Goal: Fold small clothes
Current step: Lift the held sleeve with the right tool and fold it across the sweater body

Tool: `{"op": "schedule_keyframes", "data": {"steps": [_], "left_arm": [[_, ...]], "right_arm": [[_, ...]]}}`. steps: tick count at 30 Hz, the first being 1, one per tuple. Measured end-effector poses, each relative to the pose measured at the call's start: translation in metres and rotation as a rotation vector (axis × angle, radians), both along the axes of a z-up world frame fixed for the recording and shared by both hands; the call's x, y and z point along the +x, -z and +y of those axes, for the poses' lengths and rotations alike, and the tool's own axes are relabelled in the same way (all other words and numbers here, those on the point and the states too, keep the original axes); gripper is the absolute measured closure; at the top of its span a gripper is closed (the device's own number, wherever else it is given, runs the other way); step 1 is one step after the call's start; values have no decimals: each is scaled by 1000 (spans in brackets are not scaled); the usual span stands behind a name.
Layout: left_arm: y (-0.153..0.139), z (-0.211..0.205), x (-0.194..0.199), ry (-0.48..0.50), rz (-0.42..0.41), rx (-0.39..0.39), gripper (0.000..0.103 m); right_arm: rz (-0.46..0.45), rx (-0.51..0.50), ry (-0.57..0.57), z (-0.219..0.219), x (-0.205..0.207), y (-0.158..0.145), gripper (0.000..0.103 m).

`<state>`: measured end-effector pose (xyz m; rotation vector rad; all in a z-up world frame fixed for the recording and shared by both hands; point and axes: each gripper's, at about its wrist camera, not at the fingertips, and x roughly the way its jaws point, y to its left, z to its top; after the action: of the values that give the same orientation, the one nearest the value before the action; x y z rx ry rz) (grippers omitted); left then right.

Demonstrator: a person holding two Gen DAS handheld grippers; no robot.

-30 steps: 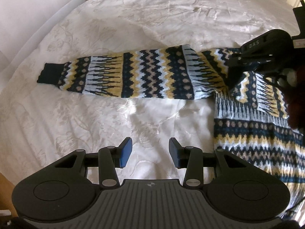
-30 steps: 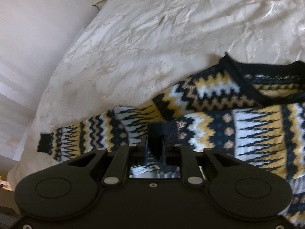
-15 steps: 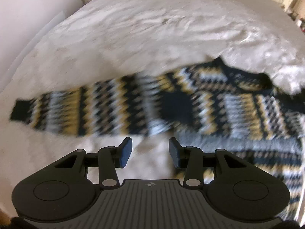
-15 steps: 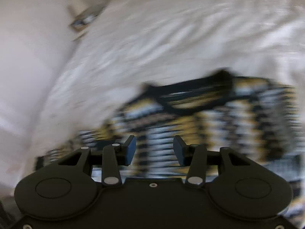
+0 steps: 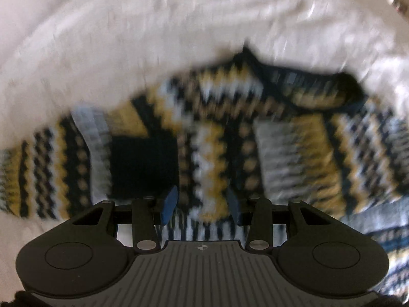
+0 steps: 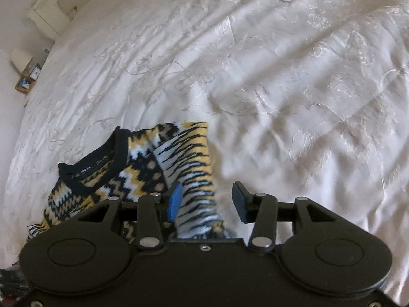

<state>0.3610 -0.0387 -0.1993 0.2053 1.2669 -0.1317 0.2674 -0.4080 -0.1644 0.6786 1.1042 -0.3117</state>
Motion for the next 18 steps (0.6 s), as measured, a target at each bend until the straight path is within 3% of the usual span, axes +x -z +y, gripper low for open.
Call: {"op": "schedule_keyframes", "data": {"steps": [1, 3, 10, 11, 12, 14, 18], "left_arm": [[12, 2, 0, -8, 40, 5, 61], [20, 5, -3, -16, 30, -8, 60], [18, 2, -10, -25, 14, 8, 60], [17, 1, -10, -25, 14, 11, 60], [14, -1, -11, -24, 13, 13, 60], [8, -8, -10, -12, 6, 9, 60], [5, -19, -11, 18, -11, -13, 60]], "right_arm": [[5, 8, -9, -2, 5, 5, 49], [14, 30, -26, -8, 10, 16, 49], [64, 76, -116, 5, 38, 44, 49], [71, 74, -141, 7, 39, 46, 61], [80, 45, -175, 10, 41, 46, 91], [99, -25, -230, 12, 41, 43, 90], [113, -50, -175, -8, 31, 48, 90]]}}
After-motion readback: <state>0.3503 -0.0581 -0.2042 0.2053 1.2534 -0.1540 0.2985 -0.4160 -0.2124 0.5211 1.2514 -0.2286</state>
